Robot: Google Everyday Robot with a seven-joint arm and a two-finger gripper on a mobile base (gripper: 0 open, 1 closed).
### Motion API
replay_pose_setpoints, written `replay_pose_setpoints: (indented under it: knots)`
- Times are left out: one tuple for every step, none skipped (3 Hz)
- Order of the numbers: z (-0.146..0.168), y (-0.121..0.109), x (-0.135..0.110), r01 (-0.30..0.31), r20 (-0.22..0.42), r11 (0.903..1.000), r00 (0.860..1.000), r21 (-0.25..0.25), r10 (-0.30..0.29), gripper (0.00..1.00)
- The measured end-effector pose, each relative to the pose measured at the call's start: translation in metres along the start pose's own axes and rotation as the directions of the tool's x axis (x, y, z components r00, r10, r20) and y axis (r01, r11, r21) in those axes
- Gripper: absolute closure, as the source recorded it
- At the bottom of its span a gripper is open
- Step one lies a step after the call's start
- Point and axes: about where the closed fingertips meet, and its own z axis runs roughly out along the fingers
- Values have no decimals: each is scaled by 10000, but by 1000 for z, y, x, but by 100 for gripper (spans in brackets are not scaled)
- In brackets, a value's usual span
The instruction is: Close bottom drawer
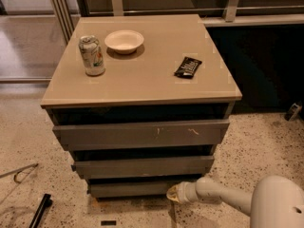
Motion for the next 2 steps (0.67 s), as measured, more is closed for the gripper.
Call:
replay_pose_setpoints:
  knots:
    - [-54, 70, -12, -623, 412, 9813, 9966, -1819, 709, 100]
    - [-74, 109, -21, -743, 648, 9541, 9932, -2902, 971, 90]
